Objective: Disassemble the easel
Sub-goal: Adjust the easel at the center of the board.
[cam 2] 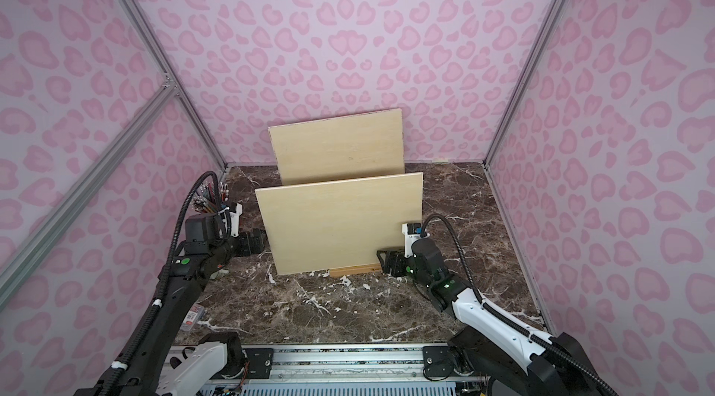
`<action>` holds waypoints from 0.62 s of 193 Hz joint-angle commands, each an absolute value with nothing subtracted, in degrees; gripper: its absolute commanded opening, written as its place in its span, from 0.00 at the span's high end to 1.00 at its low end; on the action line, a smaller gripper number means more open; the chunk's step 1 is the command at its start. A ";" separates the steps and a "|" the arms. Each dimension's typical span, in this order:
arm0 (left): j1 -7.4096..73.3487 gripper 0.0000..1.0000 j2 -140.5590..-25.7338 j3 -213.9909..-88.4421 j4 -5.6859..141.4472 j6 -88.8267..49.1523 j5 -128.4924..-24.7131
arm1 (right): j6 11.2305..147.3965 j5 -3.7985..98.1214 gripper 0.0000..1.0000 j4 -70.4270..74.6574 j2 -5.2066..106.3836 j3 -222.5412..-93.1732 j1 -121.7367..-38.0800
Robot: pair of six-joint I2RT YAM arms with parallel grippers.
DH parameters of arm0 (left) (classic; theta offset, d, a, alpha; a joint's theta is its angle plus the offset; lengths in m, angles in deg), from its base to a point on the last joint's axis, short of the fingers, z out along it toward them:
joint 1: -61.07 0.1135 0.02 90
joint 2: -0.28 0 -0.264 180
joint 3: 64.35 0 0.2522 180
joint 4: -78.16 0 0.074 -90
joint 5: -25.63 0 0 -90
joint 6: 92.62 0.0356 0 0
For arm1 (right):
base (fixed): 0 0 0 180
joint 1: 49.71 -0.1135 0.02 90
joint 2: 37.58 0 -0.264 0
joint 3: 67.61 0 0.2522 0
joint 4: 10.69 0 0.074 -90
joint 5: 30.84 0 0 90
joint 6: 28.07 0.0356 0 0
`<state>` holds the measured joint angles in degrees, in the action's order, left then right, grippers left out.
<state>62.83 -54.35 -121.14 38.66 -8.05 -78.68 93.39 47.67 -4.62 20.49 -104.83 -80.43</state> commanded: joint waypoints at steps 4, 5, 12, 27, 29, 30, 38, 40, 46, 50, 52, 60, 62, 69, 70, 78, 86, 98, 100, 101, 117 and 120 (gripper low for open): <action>62.74 0.04 -54.40 -121.71 37.91 -7.45 -82.22 | 92.35 49.06 0.16 -9.55 23.02 -106.19 -79.03; 62.74 0.04 -54.35 -121.71 37.93 -7.45 -82.22 | 92.26 49.10 0.16 -9.57 23.18 -106.30 -78.91; 62.74 0.04 -54.33 -121.63 37.94 -7.45 -82.22 | 91.95 49.19 0.17 -9.68 24.17 -106.99 -78.33; 62.74 0.04 -54.21 -121.65 37.93 -7.59 -82.30 | 91.27 49.15 0.17 -9.15 26.27 -108.79 -76.93; 62.76 0.04 -54.17 -121.63 37.92 -7.55 -82.41 | 91.15 49.14 0.17 -9.11 26.48 -108.96 -76.73; 62.75 0.04 -54.14 -121.67 37.93 -7.59 -82.45 | 91.08 49.10 0.17 -9.13 26.62 -109.05 -76.62; 62.74 0.04 -54.03 -121.75 37.65 -7.63 -82.55 | 90.45 48.77 0.17 -9.17 27.64 -109.85 -75.81; 62.74 0.04 -53.92 -121.85 37.56 -7.63 -82.56 | 90.19 48.65 0.17 -9.22 27.99 -109.93 -75.52; 62.72 0.04 -53.81 -121.91 37.35 -7.54 -82.80 | 89.73 48.22 0.17 -9.30 28.66 -110.56 -74.84; 62.76 0.04 -53.64 -121.97 37.24 -7.46 -82.91 | 89.52 47.95 0.17 -9.28 29.25 -110.90 -74.41; 62.74 0.04 -53.58 -121.97 37.22 -7.45 -82.92 | 89.39 47.75 0.17 -9.31 29.51 -111.08 -74.10; 62.78 0.04 -53.34 -122.04 36.94 -7.53 -82.93 | 88.81 46.80 0.17 -9.11 30.62 -111.87 -73.04; 62.75 0.04 -53.27 -122.05 36.90 -7.47 -82.99 | 88.77 46.40 0.17 -9.03 30.87 -112.09 -72.83; 62.75 0.04 -53.16 -122.07 36.61 -7.45 -83.14 | 88.18 45.46 0.17 -8.75 31.87 -112.96 -72.04; 62.74 0.04 -53.16 -122.11 36.62 -7.45 -83.16 | 88.11 45.36 0.17 -8.64 32.00 -113.07 -71.99; 62.74 0.04 -52.97 -122.06 36.36 -7.72 -83.34 | 87.58 44.53 0.16 -8.49 33.15 -113.89 -71.39; 62.74 0.04 -52.85 -122.02 36.29 -7.87 -83.49 | 87.21 44.01 0.16 -8.69 33.97 -114.40 -71.11; 62.74 0.04 -52.71 -121.73 36.11 -8.44 -83.53 | 86.76 43.22 0.16 -8.97 34.83 -114.89 -70.86; 62.74 0.04 -52.71 -121.71 36.10 -8.49 -83.53 | 86.73 43.11 0.16 -8.91 34.89 -115.04 -70.86; 62.74 0.04 -52.67 -121.71 36.10 -8.54 -83.53 | 86.72 43.09 0.16 -8.90 34.91 -115.12 -70.83; 62.74 0.04 -52.14 -121.40 35.49 -9.29 -83.31 | 86.27 42.19 0.15 -7.72 34.24 -115.37 -70.74; 62.74 0.04 -51.92 -121.40 35.27 -9.41 -83.20 | 86.27 41.89 0.15 -7.48 33.92 -115.41 -70.74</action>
<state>62.76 -52.75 -121.44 36.43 -8.27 -82.37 87.99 44.48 -7.22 34.50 -115.02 -70.92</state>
